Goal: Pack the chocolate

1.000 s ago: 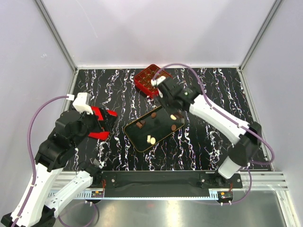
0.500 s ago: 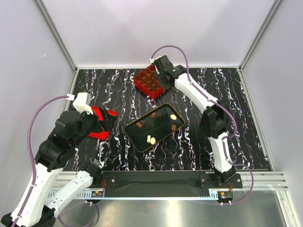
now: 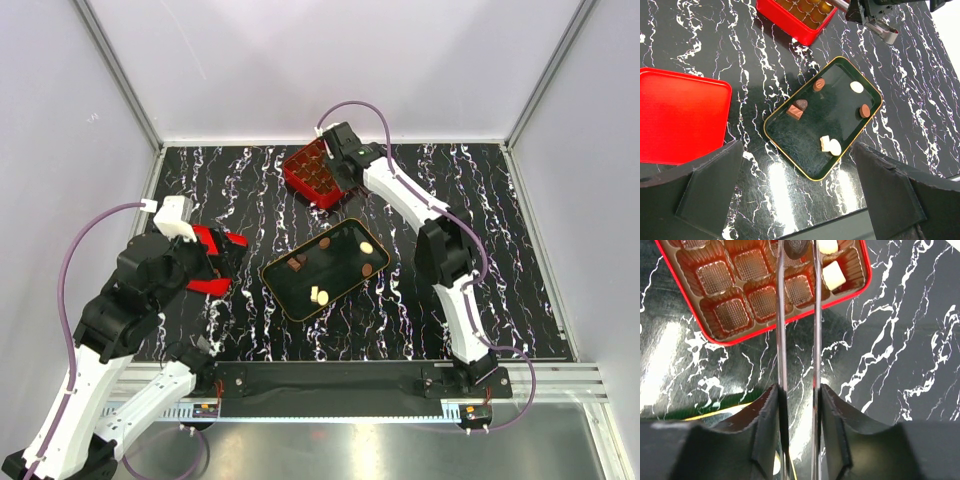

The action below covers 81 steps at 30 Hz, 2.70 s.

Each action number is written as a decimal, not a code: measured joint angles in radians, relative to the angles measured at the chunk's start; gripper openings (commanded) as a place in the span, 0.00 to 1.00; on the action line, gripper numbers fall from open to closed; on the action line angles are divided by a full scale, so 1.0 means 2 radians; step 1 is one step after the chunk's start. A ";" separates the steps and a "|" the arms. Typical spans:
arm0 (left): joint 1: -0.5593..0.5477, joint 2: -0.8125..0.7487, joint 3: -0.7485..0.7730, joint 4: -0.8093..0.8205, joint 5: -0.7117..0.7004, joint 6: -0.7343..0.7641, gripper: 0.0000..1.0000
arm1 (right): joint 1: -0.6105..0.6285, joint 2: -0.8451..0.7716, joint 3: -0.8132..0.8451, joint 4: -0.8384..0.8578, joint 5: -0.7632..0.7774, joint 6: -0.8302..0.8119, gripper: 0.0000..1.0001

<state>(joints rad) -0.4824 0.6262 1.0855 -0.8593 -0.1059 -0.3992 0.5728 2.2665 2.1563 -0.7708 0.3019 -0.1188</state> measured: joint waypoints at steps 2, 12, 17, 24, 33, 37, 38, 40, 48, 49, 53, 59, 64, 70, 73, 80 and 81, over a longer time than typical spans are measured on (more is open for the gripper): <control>0.000 0.000 0.000 0.000 0.000 0.000 0.99 | 0.000 0.004 0.000 0.006 0.000 0.000 0.43; 0.000 0.000 0.000 0.000 0.000 0.000 0.99 | 0.000 0.019 0.000 0.021 0.012 -0.001 0.51; 0.000 -0.002 0.000 -0.002 0.000 0.002 0.99 | 0.000 0.011 0.000 0.017 0.019 -0.003 0.51; 0.000 -0.010 0.000 -0.004 0.000 0.002 0.99 | 0.006 -0.112 -0.097 0.003 0.008 -0.005 0.53; 0.000 -0.013 0.000 -0.004 0.001 0.002 0.99 | 0.086 -0.300 -0.268 -0.022 -0.011 0.046 0.55; 0.000 -0.013 0.000 -0.004 0.002 0.002 0.99 | 0.125 -0.308 -0.332 -0.028 -0.016 0.080 0.56; 0.000 -0.014 0.000 -0.004 0.002 0.002 0.99 | 0.132 -0.308 -0.345 -0.031 -0.016 0.087 0.56; 0.000 -0.015 0.000 -0.004 0.002 0.002 0.99 | 0.142 -0.308 -0.363 -0.034 -0.016 0.101 0.56; 0.000 -0.018 0.000 -0.004 0.002 0.002 0.99 | 0.148 -0.308 -0.393 -0.015 -0.015 0.137 0.59; 0.000 -0.018 0.000 -0.004 0.002 0.002 0.99 | 0.148 -0.308 -0.396 -0.010 -0.015 0.139 0.59; 0.000 -0.018 0.000 -0.004 0.002 0.002 0.99 | 0.151 -0.308 -0.408 0.006 -0.016 0.140 0.59; 0.000 -0.018 0.000 -0.004 0.002 0.002 0.99 | 0.157 -0.298 -0.420 0.031 -0.016 0.140 0.58; 0.000 -0.018 0.000 -0.004 0.002 0.002 0.99 | 0.158 -0.282 -0.432 0.051 -0.014 0.139 0.58; 0.000 -0.018 0.000 -0.004 0.002 0.002 0.99 | 0.158 -0.263 -0.441 0.062 -0.011 0.138 0.54; 0.000 -0.018 0.000 -0.004 0.002 0.002 0.99 | 0.158 -0.262 -0.442 0.062 -0.011 0.138 0.51; 0.000 -0.018 0.000 -0.004 0.002 0.002 0.99 | 0.158 -0.263 -0.451 0.069 -0.011 0.138 0.44; 0.000 -0.018 0.000 -0.004 0.002 0.002 0.99 | 0.158 -0.264 -0.452 0.069 -0.011 0.138 0.43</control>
<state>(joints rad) -0.4824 0.5911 1.0855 -0.8669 -0.1020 -0.3958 0.8883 1.7382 1.2518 -0.6323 0.2802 0.1570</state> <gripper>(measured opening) 0.988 0.459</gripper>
